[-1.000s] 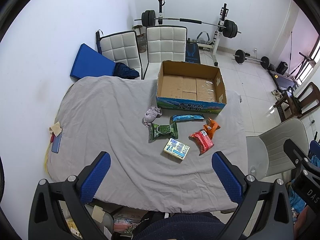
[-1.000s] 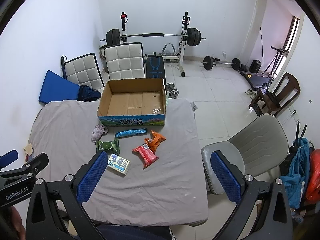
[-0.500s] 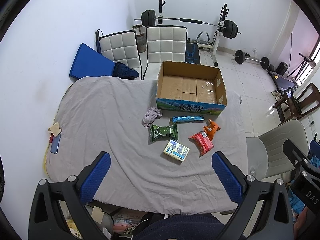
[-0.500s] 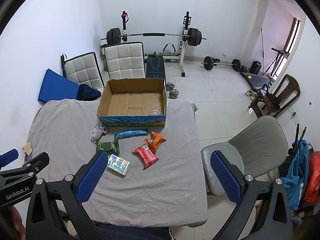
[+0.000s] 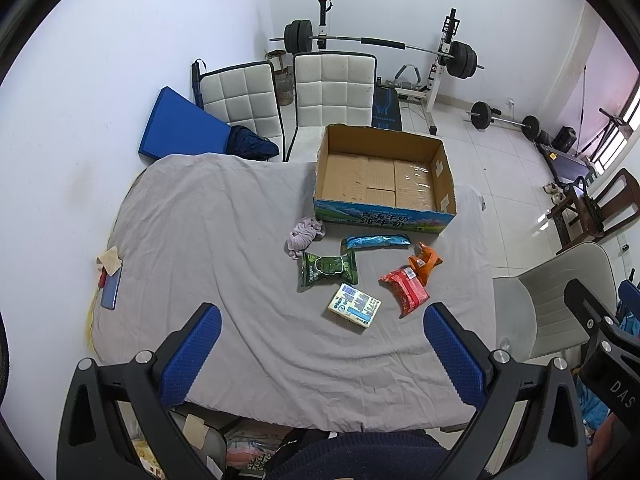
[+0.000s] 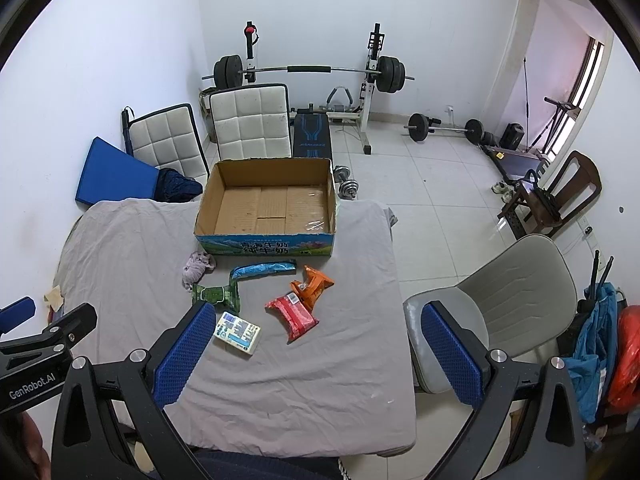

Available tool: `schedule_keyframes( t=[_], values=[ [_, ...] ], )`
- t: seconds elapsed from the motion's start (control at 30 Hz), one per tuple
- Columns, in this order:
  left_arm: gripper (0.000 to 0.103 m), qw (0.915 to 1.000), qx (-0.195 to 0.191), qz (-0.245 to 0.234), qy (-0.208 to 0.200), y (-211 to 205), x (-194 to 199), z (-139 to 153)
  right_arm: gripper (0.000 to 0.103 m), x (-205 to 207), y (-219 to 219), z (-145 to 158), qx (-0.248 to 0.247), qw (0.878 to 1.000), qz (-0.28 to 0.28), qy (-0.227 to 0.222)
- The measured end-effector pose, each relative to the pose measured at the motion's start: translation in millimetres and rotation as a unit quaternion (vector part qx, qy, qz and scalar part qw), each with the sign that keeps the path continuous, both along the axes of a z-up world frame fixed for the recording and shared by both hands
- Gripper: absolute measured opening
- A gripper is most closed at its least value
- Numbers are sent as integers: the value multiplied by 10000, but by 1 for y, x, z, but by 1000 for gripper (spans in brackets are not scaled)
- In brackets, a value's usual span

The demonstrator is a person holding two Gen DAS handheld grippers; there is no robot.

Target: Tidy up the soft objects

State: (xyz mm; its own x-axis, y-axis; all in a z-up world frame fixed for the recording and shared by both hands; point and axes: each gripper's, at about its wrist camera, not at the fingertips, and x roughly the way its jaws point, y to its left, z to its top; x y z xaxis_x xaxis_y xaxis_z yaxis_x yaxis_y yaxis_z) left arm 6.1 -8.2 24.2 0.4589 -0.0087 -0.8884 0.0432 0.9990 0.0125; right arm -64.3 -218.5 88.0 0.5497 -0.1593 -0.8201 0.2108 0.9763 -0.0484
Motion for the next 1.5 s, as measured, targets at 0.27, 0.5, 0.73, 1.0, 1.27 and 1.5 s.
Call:
schedule_keyframes(
  t=[0.27, 0.5, 0.73, 1.0, 1.27, 1.5],
  values=[
    [103, 10000, -8, 6, -2, 1, 3, 0, 103, 4, 1, 2, -11, 10000, 20, 2],
    [103, 9995, -151, 149, 232, 11, 30, -25, 103, 28, -9, -23, 185, 9997, -32, 167],
    [103, 9869, -598, 673, 1339, 24, 92, -131, 103, 90, -47, -124, 605, 9939, -145, 914],
    [103, 9264, -1863, 1420, 2947, 19, 118, -279, 103, 158, -58, -281, 551, 9744, 433, 2136],
    [96, 8681, -2430, 2185, 3737, 2, 133, -386, 101, 197, -47, -388, 518, 9497, 943, 2940],
    [69, 8675, -2232, 2354, 3771, -9, 138, -417, 94, 215, -44, -444, 1018, 9326, 966, 3327]
  ],
)
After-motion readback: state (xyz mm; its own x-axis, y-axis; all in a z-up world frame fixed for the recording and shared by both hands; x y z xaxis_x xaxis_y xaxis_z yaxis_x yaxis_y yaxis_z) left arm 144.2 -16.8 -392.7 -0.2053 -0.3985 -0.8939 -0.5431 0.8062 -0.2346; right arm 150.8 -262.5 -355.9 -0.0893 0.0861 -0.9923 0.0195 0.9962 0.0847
